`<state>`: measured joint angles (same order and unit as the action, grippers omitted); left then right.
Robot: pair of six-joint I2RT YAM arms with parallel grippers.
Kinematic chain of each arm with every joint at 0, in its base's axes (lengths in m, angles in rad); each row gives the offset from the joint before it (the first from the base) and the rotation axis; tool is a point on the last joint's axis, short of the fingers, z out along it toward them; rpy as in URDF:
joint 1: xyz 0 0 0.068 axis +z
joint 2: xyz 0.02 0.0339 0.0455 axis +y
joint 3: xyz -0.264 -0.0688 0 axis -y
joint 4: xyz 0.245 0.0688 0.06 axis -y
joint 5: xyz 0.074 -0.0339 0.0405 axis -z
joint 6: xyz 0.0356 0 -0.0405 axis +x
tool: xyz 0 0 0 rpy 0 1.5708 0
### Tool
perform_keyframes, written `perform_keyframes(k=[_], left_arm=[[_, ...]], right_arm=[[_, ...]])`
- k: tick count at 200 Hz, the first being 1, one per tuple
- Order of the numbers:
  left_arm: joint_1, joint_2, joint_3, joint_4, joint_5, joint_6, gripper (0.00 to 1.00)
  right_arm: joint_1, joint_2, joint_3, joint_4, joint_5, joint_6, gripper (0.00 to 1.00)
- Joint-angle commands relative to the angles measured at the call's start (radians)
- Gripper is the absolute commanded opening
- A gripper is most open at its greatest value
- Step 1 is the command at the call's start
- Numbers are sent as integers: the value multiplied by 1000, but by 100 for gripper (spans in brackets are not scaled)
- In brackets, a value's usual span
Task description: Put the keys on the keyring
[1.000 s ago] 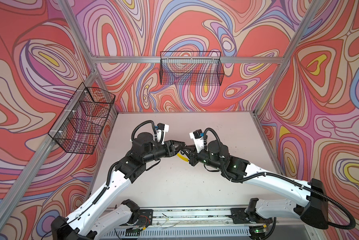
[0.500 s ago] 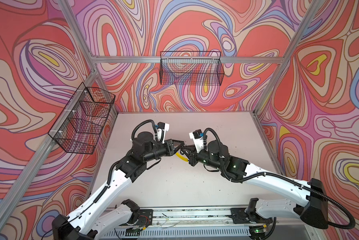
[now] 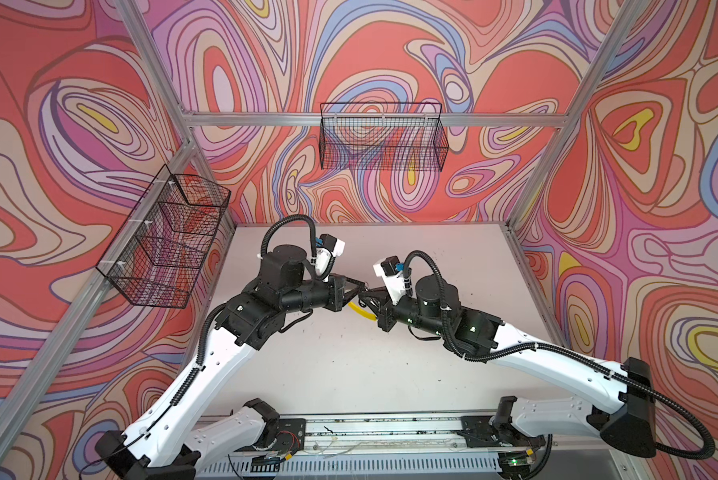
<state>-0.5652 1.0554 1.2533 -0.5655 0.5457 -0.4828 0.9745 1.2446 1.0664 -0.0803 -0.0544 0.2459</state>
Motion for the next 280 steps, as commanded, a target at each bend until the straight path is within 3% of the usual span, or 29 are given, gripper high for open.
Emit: perform_keyframes(k=[1, 32, 52, 65, 73, 83, 96, 127, 157, 227, 280], left_arm=[[-7, -9, 41, -193, 63, 187, 0], [-7, 18, 76, -282, 111, 284, 0], [-4, 8, 98, -326, 24, 323, 0], [23, -19, 81, -296, 1, 320, 37], [52, -39, 65, -270, -2, 309, 52], [90, -62, 44, -245, -12, 291, 62], [144, -89, 9, -212, -30, 254, 67], [190, -151, -104, -114, -54, 128, 70], [190, -155, -244, 18, 32, 0, 66], [189, -181, -579, 608, 157, -345, 67], [180, -135, -632, 783, 158, -440, 61]], right_arm=[[-4, 15, 31, -77, -62, -45, 0], [-8, 51, 47, -77, -151, -38, 0], [-38, 56, 31, -39, -227, -10, 0], [-78, 50, 5, 23, -306, 34, 0], [-107, 44, -16, 73, -365, 70, 0], [-145, 35, -44, 135, -422, 120, 0], [-191, 24, -79, 215, -482, 190, 0], [-273, 38, -153, 441, -588, 409, 0], [-308, 99, -187, 592, -623, 581, 0], [-310, 147, -272, 806, -560, 740, 0], [-310, 234, -364, 1128, -523, 901, 0]])
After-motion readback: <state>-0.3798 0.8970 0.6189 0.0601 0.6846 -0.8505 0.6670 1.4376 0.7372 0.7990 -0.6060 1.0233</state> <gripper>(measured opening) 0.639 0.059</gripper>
